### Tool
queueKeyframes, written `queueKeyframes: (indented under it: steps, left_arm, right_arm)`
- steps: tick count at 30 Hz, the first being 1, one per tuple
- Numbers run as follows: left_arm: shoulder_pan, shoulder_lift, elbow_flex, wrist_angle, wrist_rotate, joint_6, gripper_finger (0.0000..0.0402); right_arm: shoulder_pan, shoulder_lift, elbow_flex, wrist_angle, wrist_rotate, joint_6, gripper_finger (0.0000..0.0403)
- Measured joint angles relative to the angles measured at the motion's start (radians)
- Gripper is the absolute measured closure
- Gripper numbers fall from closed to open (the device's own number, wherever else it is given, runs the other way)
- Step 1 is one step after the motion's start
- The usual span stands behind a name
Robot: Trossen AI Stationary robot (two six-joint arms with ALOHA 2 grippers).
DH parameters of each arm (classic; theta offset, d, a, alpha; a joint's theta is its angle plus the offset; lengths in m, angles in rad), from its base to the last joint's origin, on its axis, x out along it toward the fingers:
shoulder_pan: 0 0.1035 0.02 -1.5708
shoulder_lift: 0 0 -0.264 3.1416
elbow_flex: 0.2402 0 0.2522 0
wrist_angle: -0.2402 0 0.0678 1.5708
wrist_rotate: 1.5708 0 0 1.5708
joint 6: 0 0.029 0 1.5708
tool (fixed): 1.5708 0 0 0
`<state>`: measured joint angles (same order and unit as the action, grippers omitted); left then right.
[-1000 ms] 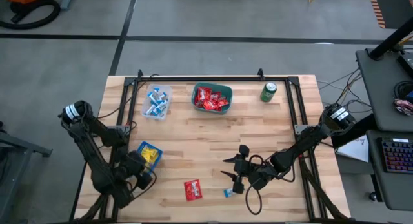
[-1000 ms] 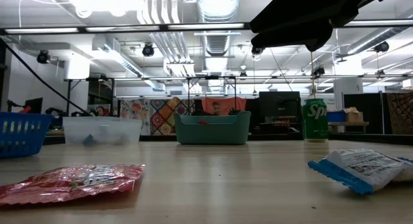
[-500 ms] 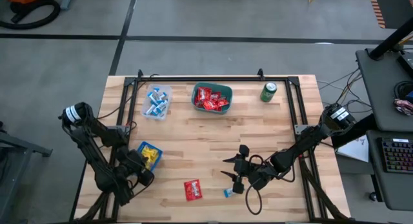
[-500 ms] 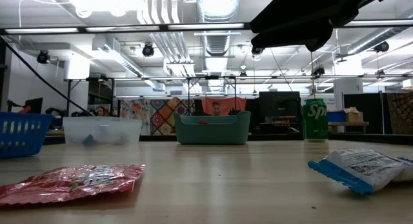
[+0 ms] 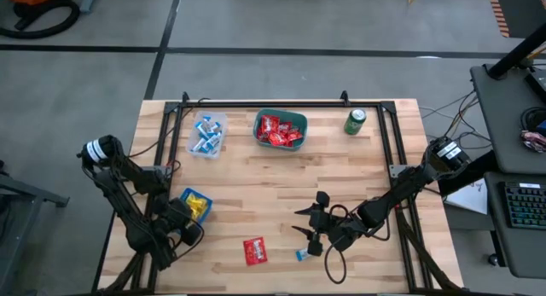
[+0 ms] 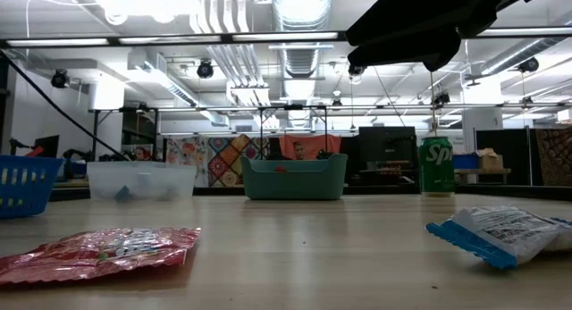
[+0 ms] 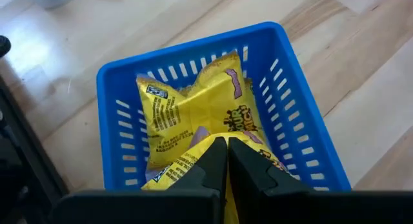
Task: Sort candy
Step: Put the yellow candy into the blue basket
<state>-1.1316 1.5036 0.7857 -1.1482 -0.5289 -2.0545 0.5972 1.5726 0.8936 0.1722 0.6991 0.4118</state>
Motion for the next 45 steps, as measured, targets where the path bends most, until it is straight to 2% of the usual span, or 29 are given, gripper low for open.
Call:
queueKeyframes:
  steps: [8, 21, 26, 37, 45]
  left_arm:
    - [0.000, 0.000, 0.009, 0.009, -0.009, -0.008, 0.0402]
    - [0.000, 0.000, 0.119, -0.084, -0.052, 0.053, 0.0402]
    - [0.000, 0.000, 0.097, -0.082, 0.042, 0.074, 0.0402]
    - [0.000, 0.000, 0.052, -0.004, 0.049, 0.077, 0.0402]
    - [-0.005, 0.000, 0.171, -0.108, 0.043, 0.132, 0.0402]
  right_arm:
    - [0.000, 0.000, 0.000, 0.000, 0.000, 0.000, 0.0202]
    - [0.000, 0.000, 0.000, 0.000, 0.000, 0.000, 0.0202]
    - [0.000, 0.000, 0.000, 0.000, 0.000, 0.000, 0.0202]
    - [0.000, 0.000, 0.000, 0.000, 0.000, 0.001, 0.0202]
    - [0.000, 0.000, 0.000, 0.000, 0.000, 0.008, 0.0202]
